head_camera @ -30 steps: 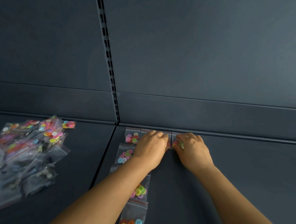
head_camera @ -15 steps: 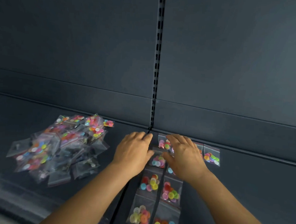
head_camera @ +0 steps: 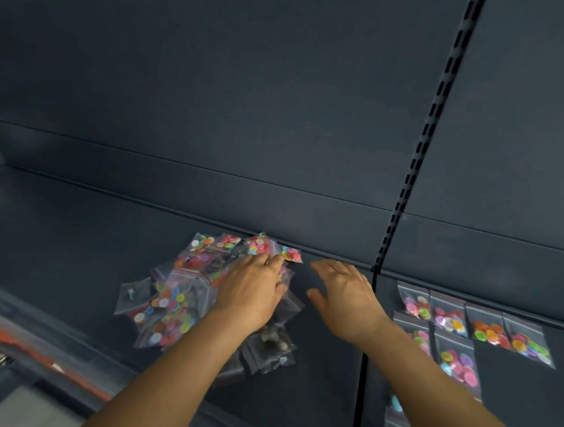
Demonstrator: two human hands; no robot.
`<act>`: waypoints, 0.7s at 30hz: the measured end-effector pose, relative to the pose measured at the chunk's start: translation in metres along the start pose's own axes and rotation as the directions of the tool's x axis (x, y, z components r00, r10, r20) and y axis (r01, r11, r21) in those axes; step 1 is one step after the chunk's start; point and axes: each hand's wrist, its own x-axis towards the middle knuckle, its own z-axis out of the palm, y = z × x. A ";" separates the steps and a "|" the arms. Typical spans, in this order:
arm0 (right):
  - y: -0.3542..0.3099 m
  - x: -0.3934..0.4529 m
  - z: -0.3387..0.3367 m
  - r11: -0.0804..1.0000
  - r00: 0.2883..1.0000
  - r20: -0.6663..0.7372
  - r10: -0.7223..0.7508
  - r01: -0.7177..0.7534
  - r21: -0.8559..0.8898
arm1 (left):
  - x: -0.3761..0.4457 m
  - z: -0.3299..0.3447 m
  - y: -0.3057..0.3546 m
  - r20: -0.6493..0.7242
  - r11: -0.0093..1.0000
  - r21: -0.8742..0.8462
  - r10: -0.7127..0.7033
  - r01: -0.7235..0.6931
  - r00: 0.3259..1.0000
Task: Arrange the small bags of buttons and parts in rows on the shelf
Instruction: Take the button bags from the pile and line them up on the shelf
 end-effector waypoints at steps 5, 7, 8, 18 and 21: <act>-0.017 0.034 0.015 0.999 0.999 0.025 0.032 -0.032 0.032 | 0.023 0.007 -0.038 0.032 0.999 -0.033 -0.034 0.035 0.999; -0.020 0.047 0.020 0.997 0.999 0.022 0.050 -0.051 0.059 | 0.034 0.011 -0.049 0.041 0.998 -0.065 -0.024 0.027 0.999; -0.021 0.053 0.023 0.996 0.998 0.021 0.062 -0.063 0.066 | 0.040 0.012 -0.053 0.047 0.996 -0.082 -0.017 0.021 0.999; -0.021 0.099 0.036 0.990 0.989 0.070 0.129 -0.133 0.049 | 0.080 0.023 -0.068 0.139 0.986 -0.164 0.042 -0.019 0.989; -0.018 0.102 0.040 0.989 0.983 0.116 0.142 -0.146 0.024 | 0.082 0.025 -0.071 0.121 0.983 -0.183 0.041 -0.018 0.992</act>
